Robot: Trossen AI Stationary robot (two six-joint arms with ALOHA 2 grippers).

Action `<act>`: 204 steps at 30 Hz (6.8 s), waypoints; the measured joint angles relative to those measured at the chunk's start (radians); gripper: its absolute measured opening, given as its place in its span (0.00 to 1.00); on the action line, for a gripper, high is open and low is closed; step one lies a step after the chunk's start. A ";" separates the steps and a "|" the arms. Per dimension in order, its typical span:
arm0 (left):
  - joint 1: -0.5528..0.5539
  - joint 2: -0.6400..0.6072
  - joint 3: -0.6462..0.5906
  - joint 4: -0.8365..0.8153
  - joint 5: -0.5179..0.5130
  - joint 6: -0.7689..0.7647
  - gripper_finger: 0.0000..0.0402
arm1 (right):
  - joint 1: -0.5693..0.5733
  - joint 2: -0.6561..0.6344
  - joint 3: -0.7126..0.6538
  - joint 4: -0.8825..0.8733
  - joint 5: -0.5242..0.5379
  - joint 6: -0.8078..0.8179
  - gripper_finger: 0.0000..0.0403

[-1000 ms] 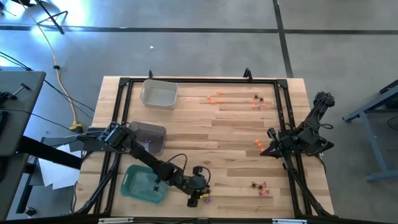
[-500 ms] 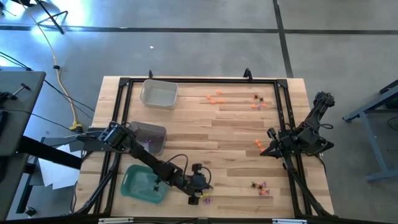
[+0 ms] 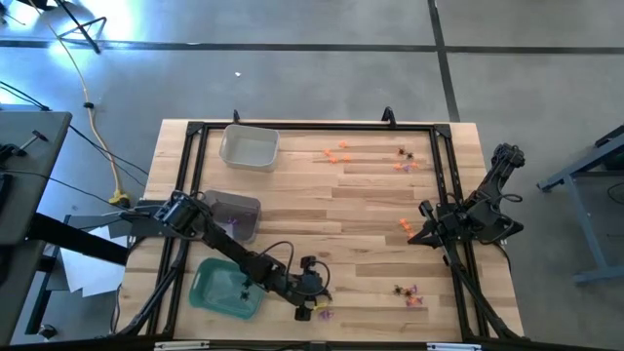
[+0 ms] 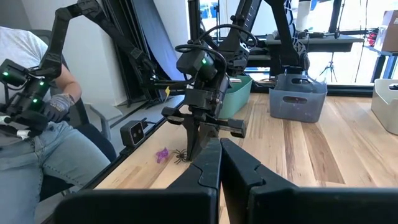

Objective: Sort Halloween decoration
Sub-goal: Put the bottom center black spider into the green bin, then put the bottom center violet witch hat into the black bin

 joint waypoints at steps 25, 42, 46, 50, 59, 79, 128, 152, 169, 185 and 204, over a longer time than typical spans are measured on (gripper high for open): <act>-0.018 -0.034 -0.002 0.027 0.002 -0.059 0.08 | 0.000 0.000 0.000 0.000 0.000 0.000 0.00; -0.004 -0.019 0.016 0.044 0.051 0.018 0.49 | 0.000 0.000 0.000 0.000 0.000 0.000 0.00; 0.010 0.007 0.018 0.053 0.088 0.012 0.50 | 0.000 0.000 0.000 0.000 0.000 0.000 0.00; 0.015 0.034 0.032 0.064 0.087 -0.002 0.50 | 0.000 0.000 0.000 0.000 0.000 0.000 0.00; 0.016 0.044 0.039 0.006 0.071 0.003 0.42 | 0.000 0.000 0.000 0.000 0.000 0.000 0.00; 0.018 0.040 0.041 -0.082 0.071 -0.031 0.19 | 0.000 0.000 0.000 0.000 0.000 0.000 0.00; -0.464 -0.563 0.025 -1.272 -0.184 -0.983 0.09 | 0.000 0.000 0.000 0.000 0.000 0.000 0.00; -0.322 -0.539 -0.023 -0.849 -0.238 -0.626 0.41 | 0.000 0.000 0.000 0.000 0.000 0.000 0.00; 0.013 -0.196 -0.021 -0.120 0.200 -0.183 0.42 | 0.000 0.004 0.000 0.000 0.000 0.000 0.00; 0.035 -0.036 0.013 -0.007 0.376 -0.110 0.50 | 0.000 0.006 0.000 0.000 0.000 0.000 0.00; -0.024 -0.033 0.013 0.004 0.348 -0.028 0.50 | 0.000 0.006 0.000 0.000 0.000 0.000 0.00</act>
